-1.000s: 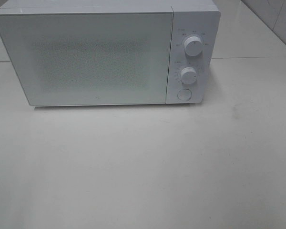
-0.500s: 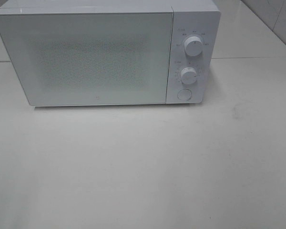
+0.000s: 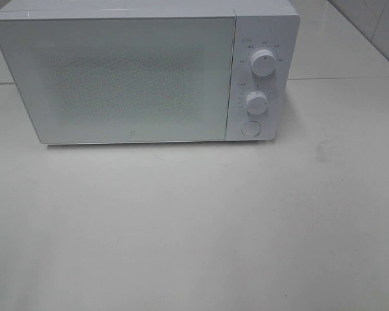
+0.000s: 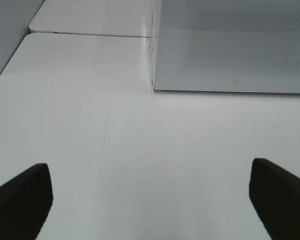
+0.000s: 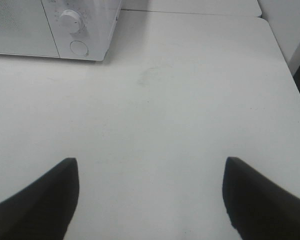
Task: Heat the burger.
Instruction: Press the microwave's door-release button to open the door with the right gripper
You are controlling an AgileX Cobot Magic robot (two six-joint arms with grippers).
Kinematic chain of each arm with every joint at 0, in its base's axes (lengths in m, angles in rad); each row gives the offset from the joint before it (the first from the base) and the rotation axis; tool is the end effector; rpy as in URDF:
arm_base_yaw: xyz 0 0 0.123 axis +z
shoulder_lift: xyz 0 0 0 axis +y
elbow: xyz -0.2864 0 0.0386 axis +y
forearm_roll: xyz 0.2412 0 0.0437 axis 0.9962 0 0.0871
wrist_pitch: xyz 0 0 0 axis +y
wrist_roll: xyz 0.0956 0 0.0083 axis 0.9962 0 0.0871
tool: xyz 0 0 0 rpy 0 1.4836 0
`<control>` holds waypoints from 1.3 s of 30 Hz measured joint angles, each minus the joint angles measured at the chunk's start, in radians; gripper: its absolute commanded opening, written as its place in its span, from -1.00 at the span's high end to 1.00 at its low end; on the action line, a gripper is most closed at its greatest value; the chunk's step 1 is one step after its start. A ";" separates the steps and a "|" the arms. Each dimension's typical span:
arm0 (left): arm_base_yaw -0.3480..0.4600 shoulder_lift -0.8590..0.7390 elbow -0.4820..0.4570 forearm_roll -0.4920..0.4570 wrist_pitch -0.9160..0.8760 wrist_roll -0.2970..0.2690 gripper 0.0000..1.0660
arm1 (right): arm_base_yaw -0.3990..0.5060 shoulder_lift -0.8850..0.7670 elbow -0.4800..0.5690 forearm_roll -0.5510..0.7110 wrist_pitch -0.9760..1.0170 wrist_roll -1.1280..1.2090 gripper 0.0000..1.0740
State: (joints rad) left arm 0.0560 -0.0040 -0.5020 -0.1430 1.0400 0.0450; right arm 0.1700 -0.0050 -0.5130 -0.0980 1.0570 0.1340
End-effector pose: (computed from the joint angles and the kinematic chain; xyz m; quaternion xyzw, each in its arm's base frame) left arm -0.0100 -0.0124 0.2748 -0.0024 0.8440 -0.0445 0.5344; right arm -0.0110 -0.0102 0.2759 -0.0130 0.8464 0.0319 0.5314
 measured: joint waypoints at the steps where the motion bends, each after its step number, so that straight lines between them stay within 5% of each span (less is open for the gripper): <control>1: 0.000 0.000 0.000 0.000 0.000 0.000 -0.89 | 0.000 0.000 0.000 0.004 -0.002 -0.004 -0.42; 19: 0.000 0.000 0.000 0.000 0.000 0.000 -0.89 | 0.000 0.016 -0.027 0.011 -0.027 -0.007 -0.42; 39: 0.000 0.000 0.000 0.000 0.000 0.000 -0.89 | 0.000 0.409 -0.037 0.014 -0.493 -0.007 -0.41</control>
State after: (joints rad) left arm 0.0560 -0.0040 -0.5020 -0.1430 1.0400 0.0450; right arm 0.1700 0.4040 -0.5500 -0.0840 0.5640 0.1270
